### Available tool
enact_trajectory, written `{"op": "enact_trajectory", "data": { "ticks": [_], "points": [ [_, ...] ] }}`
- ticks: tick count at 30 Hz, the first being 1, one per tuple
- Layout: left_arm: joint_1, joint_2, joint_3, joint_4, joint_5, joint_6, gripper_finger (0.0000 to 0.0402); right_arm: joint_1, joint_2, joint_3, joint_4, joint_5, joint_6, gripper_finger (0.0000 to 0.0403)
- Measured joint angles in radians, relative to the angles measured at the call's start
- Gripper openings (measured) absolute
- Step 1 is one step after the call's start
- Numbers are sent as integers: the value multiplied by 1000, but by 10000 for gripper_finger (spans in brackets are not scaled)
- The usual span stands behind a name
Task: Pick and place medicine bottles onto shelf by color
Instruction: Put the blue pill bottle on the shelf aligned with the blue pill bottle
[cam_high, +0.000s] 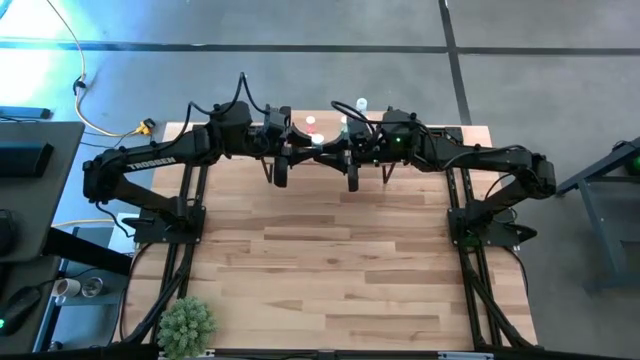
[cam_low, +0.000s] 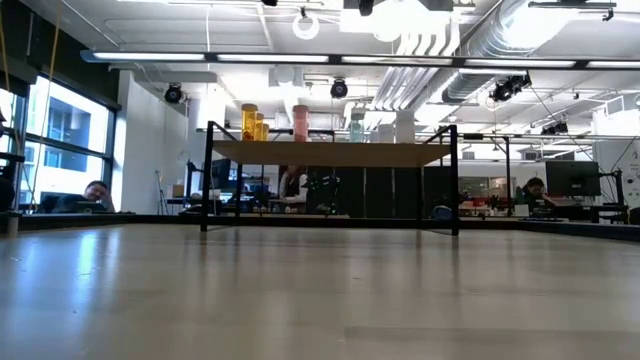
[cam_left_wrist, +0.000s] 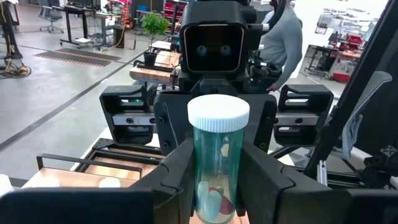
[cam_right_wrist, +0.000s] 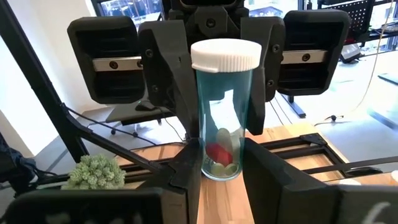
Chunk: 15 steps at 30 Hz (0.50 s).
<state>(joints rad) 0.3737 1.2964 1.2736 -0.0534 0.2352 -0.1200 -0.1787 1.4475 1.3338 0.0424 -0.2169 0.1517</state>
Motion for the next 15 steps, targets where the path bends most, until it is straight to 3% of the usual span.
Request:
{"op": "enact_trajectory", "data": {
  "ticks": [5,15],
  "points": [
    [0,0,0,-5,1,2,95,0,1,0,-9,0,-21,100],
    [1,0,0,-69,-51,46,95,-60,-1,0,-205,-2,-23,201]
  ]
}}
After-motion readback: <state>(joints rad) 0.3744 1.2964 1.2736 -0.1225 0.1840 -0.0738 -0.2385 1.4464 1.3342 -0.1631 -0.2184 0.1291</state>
